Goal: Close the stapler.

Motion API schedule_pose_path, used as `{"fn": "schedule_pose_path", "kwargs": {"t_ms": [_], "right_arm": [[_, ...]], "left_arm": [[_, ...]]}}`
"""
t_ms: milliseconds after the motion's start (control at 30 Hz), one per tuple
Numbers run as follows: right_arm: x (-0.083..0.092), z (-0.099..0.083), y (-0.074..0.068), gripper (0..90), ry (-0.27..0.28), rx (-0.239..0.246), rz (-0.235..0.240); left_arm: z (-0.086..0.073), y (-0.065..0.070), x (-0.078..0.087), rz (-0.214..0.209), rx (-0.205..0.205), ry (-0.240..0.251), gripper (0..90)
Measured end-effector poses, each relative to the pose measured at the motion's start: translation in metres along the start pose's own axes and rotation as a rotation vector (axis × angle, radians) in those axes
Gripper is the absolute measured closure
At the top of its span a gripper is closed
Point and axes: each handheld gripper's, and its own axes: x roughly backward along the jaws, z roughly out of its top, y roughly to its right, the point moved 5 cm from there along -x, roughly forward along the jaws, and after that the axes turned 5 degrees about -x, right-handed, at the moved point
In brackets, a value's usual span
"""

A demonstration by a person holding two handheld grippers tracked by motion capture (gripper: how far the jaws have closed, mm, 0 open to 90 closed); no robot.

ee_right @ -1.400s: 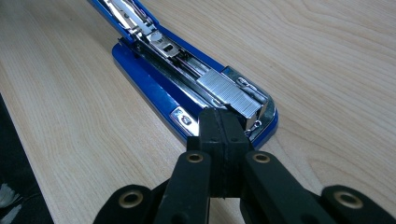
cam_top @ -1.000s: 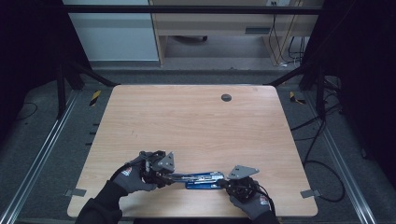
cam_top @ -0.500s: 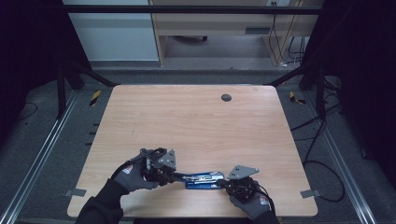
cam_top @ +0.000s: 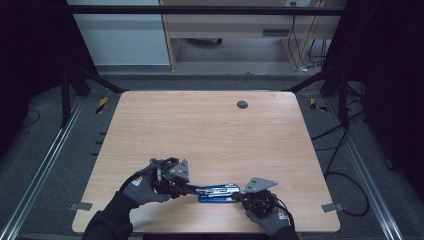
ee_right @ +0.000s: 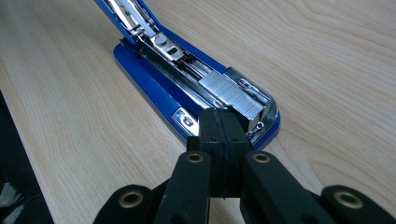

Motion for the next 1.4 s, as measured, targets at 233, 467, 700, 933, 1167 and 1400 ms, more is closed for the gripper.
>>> {"fn": "schedule_pose_path", "kwargs": {"t_ms": [233,467,700,933,1167,1400], "right_arm": [[0.0,0.0,0.0,90.0,-0.003,-0.002,0.003],[0.0,0.0,0.0,90.0,-0.003,-0.001,0.001],[0.0,0.0,0.0,90.0,-0.002,-0.001,0.005],[0.002,0.003,-0.005,90.0,0.009,0.015,0.021],[0.001,0.027,-0.019,90.0,0.109,0.009,0.073],[-0.016,0.052,-0.039,90.0,0.168,-0.011,0.124]], "left_arm": [[0.004,0.0,0.001,0.0,-0.005,-0.006,63.0],[0.008,-0.001,0.001,-0.017,-0.017,-0.035,63.6],[0.008,-0.002,0.0,-0.02,-0.022,-0.038,63.6],[0.008,-0.002,0.0,-0.025,-0.011,-0.028,63.6],[0.008,-0.002,-0.001,-0.024,-0.012,-0.027,63.6],[0.008,-0.003,-0.001,-0.03,-0.014,-0.031,63.6]]}}
